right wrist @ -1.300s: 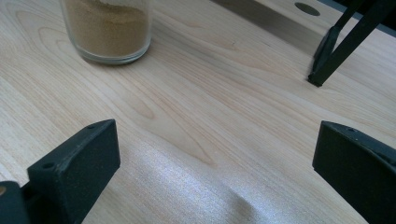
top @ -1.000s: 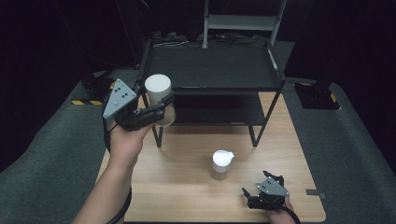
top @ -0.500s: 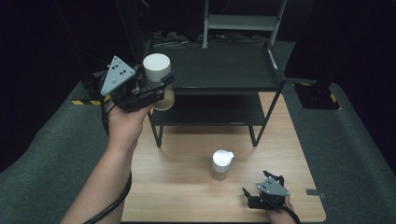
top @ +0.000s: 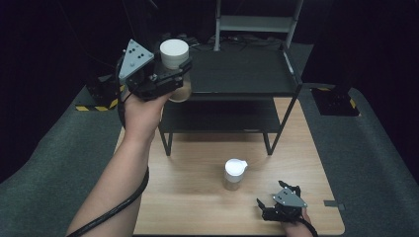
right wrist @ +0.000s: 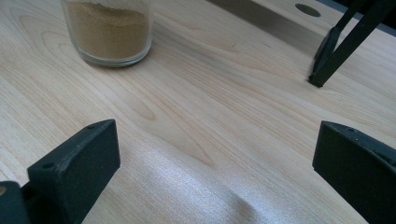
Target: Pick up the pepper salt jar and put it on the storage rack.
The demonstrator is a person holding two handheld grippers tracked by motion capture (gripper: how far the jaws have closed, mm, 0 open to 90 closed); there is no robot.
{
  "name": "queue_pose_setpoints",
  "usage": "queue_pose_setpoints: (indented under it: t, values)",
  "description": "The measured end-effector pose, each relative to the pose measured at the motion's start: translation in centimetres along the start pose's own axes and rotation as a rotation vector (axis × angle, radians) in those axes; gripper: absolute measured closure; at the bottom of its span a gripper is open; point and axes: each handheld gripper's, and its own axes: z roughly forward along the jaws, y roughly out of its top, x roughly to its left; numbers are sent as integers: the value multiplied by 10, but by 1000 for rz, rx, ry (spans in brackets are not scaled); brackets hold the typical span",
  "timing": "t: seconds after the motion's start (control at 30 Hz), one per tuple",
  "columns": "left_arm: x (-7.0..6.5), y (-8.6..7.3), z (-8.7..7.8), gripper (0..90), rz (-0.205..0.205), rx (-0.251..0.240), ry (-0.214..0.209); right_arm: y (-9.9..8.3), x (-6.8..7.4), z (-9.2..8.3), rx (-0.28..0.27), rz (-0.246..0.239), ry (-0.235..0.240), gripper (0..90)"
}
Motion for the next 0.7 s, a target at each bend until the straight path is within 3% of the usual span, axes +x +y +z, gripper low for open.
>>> queue_pose_setpoints:
  t: [0.7]
  values:
    - [-6,4,59,337,-20,8,34,-2,-4,-1,-11,7,13,0]
